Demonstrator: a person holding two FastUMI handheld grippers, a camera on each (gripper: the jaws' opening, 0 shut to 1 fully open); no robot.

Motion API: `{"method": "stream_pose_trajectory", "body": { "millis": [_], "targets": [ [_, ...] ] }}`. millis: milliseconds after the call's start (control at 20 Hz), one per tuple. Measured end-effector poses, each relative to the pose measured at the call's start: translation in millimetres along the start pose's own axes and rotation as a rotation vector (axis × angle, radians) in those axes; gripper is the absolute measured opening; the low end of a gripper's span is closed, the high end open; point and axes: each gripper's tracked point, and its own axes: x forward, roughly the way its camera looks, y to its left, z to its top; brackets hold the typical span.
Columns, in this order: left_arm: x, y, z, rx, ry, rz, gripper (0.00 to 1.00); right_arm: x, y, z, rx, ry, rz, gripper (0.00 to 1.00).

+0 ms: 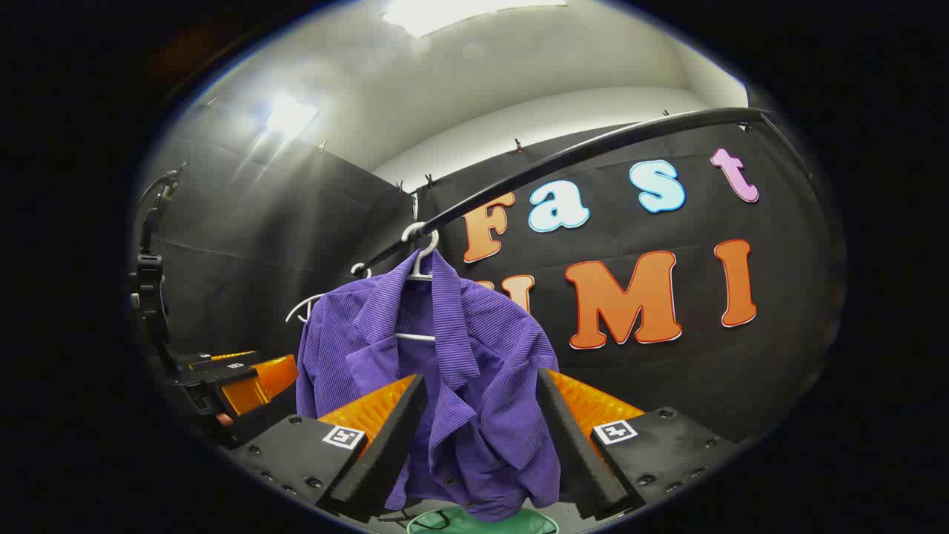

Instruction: Grasp the clothes on the hanger with both hands and then place them into the laundry hamper below.

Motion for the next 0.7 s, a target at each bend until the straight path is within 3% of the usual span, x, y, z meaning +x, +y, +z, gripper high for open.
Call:
{"method": "stream_pose_trajectory", "body": {
  "millis": [300,600,650,700],
  "targets": [
    [-10,5,-4,-0.006,0.017,0.017,0.95,-6,-10,-4,0.034,0.019,-0.033,0.96],
    [-16,9,3,0.010,-0.001,0.035,0.92,-9,-17,-11,0.063,0.046,-0.040,0.96],
    [-17,9,3,0.011,-0.005,0.036,0.92,-10,-18,-11,0.065,0.045,-0.040,1.00],
    [-17,9,4,0.010,-0.008,0.037,0.92,-12,-18,-10,0.064,0.043,-0.040,0.97]
  ]
}}
